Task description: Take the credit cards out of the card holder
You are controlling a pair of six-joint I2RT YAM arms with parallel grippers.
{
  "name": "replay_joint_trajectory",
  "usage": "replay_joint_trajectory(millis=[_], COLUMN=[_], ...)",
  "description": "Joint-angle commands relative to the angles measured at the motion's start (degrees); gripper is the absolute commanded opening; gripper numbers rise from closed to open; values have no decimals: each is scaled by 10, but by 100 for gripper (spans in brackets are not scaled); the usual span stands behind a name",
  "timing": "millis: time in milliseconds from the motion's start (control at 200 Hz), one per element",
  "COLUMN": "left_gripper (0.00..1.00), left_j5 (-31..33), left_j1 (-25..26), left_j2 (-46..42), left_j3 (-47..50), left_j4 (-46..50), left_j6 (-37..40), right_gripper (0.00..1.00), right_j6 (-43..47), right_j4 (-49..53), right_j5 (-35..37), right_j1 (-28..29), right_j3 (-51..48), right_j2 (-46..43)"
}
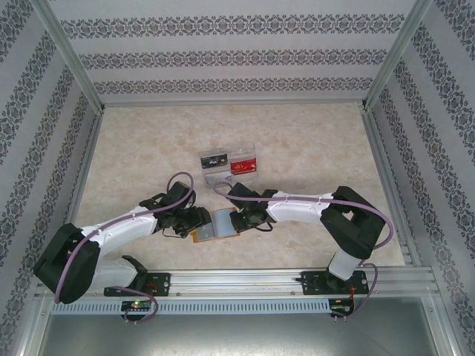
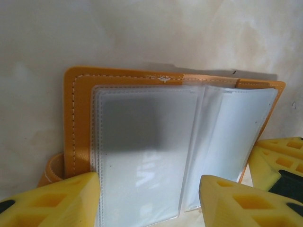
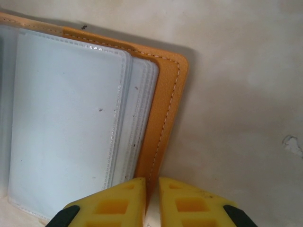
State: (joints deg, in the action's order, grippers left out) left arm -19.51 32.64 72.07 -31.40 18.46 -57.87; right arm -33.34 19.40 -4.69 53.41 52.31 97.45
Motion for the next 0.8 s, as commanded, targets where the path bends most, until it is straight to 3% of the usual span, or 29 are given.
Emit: replay_joint_trajectory(millis=[0, 799], left_gripper=[58, 57], left_j5=[-3, -18], left_j1=[10, 33], left_j2=[12, 21], left_j3=[-9, -47], left_j4=[-18, -50], left_j6=[15, 30], right_gripper=[17, 17], right_j6=[-13, -20], right_j4=[3, 2], right_j5=[-5, -6], right_j1=[4, 7], right_j3=[-10, -13], right_j2=[16, 14])
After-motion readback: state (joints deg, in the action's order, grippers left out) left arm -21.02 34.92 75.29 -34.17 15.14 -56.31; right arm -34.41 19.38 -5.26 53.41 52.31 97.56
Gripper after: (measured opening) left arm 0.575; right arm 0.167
